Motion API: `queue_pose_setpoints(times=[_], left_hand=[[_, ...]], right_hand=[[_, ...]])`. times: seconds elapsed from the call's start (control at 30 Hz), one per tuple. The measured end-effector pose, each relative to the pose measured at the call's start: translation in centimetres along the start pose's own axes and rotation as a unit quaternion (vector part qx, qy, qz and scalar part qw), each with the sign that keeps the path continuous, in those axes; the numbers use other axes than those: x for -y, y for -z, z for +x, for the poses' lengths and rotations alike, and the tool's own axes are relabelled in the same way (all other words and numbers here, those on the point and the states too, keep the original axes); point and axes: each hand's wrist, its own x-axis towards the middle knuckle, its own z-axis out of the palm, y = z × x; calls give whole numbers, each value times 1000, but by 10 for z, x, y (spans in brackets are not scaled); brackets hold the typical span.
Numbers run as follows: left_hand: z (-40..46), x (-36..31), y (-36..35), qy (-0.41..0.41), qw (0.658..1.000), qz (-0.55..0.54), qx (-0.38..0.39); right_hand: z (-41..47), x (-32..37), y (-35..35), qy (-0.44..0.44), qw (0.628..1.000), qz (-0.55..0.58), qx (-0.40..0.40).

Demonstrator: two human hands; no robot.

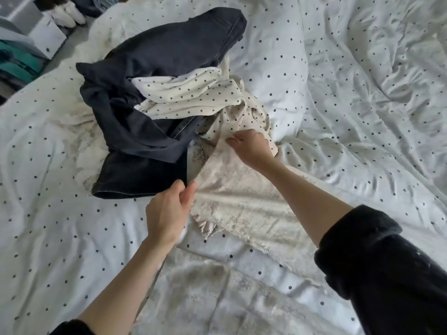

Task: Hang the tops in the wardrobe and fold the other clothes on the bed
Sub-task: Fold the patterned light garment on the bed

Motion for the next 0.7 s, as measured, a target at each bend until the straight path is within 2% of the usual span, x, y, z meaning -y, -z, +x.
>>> queue_pose_setpoints(times=[0.07,0.2,0.3,0.37,0.43,0.5,0.7], left_hand=[[-1,3,3,-7,1000,6,-29],[-2,6,-4,19,999,45,-2],[-6,6,-7,40,995,86,8],[-14,3,-7,36,997,62,-32],[-25,-4,-6,7,997,28,-71],[-41,-16,-9,-69,994,28,-84],[-97,-63,-40,-247,964,100,-22]], right_hand=[[7,3,0,-3,1000,0,-21],[0,3,-8,-1,998,-65,-16],[-27,-4,-10,25,990,-120,-64],[-56,-9,-10,38,986,-122,-107],[-93,-18,-12,43,983,-102,-144],[-140,-30,-18,37,979,-88,-182],[-250,-91,-32,-32,971,-102,-214]])
